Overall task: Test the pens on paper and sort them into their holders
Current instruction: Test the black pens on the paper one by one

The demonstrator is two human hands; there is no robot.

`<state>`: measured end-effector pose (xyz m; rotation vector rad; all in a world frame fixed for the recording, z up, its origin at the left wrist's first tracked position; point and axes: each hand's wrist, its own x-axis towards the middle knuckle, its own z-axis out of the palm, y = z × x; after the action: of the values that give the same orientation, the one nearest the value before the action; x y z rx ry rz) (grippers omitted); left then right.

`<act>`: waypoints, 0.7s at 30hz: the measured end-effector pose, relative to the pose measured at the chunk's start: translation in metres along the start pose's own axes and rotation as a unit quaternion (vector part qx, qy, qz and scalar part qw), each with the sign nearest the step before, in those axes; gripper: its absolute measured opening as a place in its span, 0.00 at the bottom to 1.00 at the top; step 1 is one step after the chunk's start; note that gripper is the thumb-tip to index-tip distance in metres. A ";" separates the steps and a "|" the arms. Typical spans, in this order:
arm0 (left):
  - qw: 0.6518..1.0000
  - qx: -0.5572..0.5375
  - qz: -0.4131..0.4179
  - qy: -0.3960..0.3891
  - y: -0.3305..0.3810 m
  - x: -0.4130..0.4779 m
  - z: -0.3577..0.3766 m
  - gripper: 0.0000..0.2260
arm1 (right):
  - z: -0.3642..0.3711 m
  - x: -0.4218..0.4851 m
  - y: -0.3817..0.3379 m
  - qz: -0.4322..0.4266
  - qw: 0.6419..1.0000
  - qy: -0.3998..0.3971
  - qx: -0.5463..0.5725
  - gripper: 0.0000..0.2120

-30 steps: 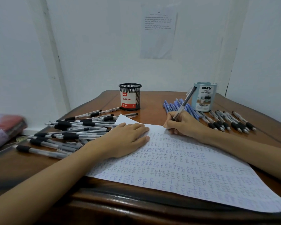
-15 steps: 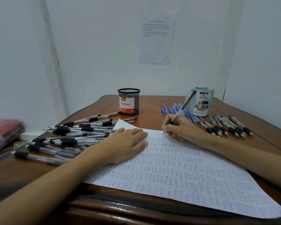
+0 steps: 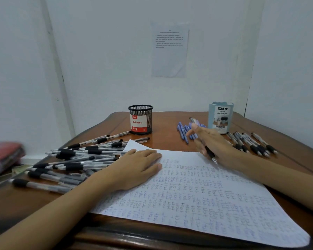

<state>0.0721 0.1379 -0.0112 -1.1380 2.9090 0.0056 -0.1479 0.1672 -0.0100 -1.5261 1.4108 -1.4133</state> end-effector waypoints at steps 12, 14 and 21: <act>1.000 -0.002 -0.001 0.003 0.000 0.001 0.000 0.23 | 0.004 -0.001 -0.002 0.111 0.980 -0.132 0.101 0.22; 1.000 -0.002 0.001 0.003 -0.001 0.001 0.001 0.23 | 0.003 0.000 -0.001 0.128 0.971 -0.138 0.146 0.21; 1.000 -0.003 0.001 0.003 -0.003 0.002 0.002 0.23 | 0.001 0.000 -0.010 0.100 0.994 0.007 0.042 0.08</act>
<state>0.0725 0.1344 -0.0132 -1.1374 2.9172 0.0113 -0.1445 0.1692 -0.0009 -1.2873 1.4494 -1.3458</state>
